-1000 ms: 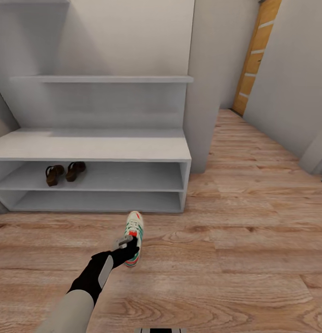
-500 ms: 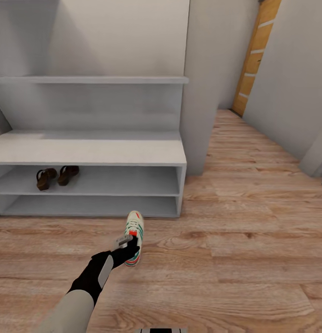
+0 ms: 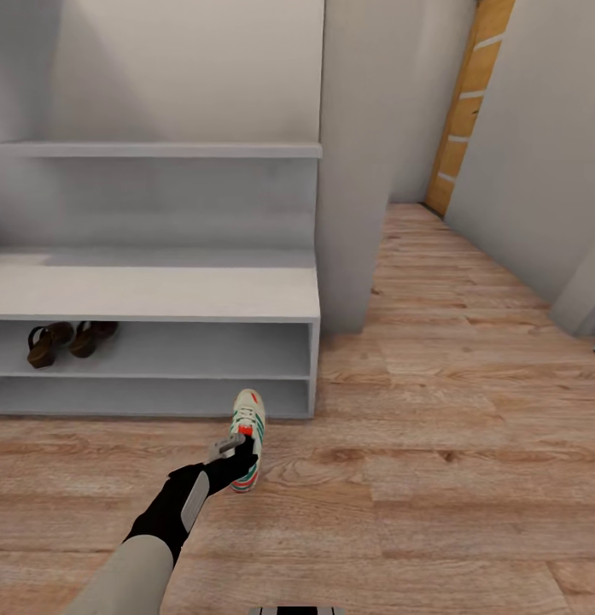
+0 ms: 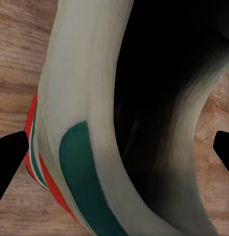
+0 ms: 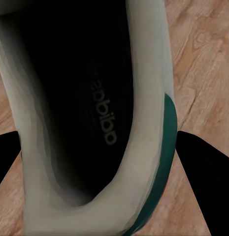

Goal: Pick up the two gym shoes and the two sandals from the corridor floor and place them onto the hallstand (shoe rack) in the corridor, making sure they are on the rack and not on the floor. Arrange them so the two gym shoes are next to each other and the two sandals are next to each other.

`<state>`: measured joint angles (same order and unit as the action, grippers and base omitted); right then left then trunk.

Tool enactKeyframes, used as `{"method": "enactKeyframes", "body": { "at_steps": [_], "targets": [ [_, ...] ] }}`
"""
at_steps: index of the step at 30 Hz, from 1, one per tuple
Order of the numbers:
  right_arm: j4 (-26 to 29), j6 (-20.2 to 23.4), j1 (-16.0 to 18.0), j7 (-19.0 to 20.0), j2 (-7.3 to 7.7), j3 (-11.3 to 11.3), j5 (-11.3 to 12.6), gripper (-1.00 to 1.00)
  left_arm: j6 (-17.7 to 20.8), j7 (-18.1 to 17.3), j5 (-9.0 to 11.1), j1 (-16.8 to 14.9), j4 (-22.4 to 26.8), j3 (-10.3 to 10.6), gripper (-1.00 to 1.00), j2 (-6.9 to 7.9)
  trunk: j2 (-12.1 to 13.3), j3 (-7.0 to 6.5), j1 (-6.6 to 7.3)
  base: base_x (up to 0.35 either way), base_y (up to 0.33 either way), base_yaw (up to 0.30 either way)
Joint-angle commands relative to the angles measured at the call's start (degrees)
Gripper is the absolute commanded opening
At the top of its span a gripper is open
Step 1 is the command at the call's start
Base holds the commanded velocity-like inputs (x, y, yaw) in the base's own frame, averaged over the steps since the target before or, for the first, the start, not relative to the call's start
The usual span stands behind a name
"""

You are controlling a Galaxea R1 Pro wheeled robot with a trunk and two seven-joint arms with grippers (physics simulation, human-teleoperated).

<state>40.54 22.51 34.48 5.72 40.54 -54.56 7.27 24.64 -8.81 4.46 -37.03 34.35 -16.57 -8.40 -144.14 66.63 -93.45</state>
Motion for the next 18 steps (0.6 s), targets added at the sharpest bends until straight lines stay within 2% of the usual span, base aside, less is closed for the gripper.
{"method": "enactKeyframes", "body": {
  "at_steps": [1, 4, 18],
  "targets": [
    [-0.02, 0.22, 0.06, 0.17, -0.03, -0.26, 0.03, -1.0, 0.48, -0.09, 0.36, 0.03, 0.13, -0.46, -1.0, 0.26, -0.02, 0.05, -0.01, 0.0, 0.0, 0.0],
    [-0.02, 0.24, 0.06, 0.17, -0.06, -0.22, -0.98, -1.0, 0.44, -0.07, 0.31, 0.09, 0.17, -0.41, -1.0, 0.42, -0.02, 0.05, -0.01, 0.0, 0.0, 0.0],
    [-0.02, 0.23, 0.06, 0.17, -0.07, -0.19, -1.29, -1.0, 0.64, -0.01, 0.29, 0.11, 1.54, -0.39, -1.0, 0.49, -0.02, 0.05, -0.01, 0.0, 0.0, 0.0]
  ]
}}
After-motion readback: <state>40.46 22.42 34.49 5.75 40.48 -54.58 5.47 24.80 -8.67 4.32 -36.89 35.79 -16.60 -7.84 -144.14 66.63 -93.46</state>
